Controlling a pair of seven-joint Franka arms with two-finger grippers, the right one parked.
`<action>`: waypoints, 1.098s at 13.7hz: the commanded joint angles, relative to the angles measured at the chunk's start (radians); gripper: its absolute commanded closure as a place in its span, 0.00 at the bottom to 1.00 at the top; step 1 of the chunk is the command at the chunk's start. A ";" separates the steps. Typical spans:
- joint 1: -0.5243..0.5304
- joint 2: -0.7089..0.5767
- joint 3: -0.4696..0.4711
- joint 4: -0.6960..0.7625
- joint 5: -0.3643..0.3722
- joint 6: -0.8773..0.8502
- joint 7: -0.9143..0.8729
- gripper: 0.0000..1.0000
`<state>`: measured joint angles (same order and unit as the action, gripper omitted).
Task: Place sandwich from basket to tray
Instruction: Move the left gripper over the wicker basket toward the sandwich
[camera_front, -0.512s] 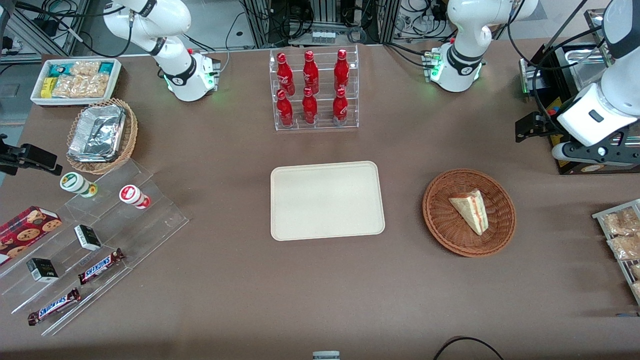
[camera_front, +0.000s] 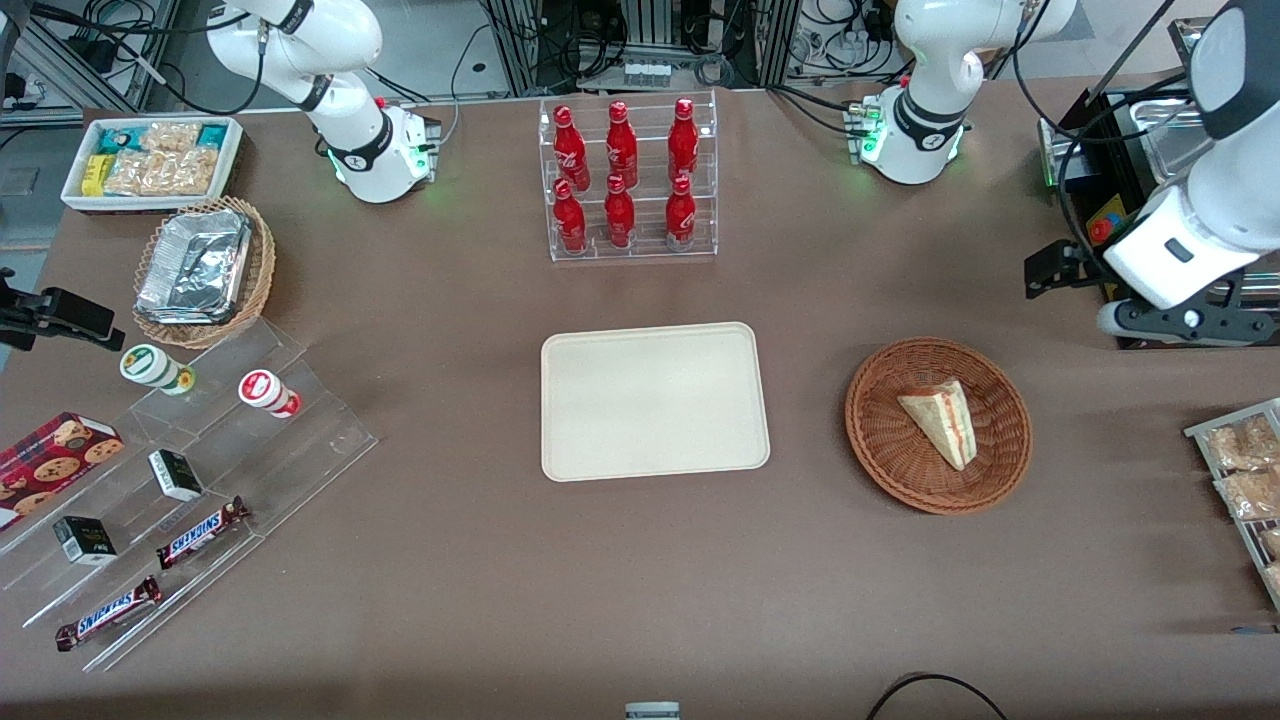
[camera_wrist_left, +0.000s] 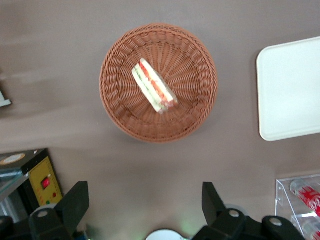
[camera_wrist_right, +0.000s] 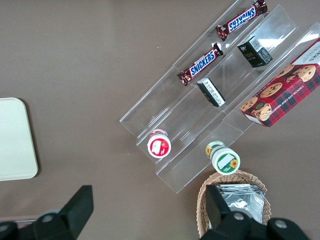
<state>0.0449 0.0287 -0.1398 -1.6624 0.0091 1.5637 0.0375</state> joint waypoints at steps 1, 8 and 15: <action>0.003 -0.003 -0.007 -0.109 0.012 0.123 -0.014 0.00; 0.003 0.005 -0.007 -0.377 0.012 0.447 -0.014 0.00; 0.003 0.040 -0.006 -0.514 0.012 0.680 -0.164 0.00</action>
<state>0.0449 0.0848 -0.1408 -2.1325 0.0092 2.1865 -0.0399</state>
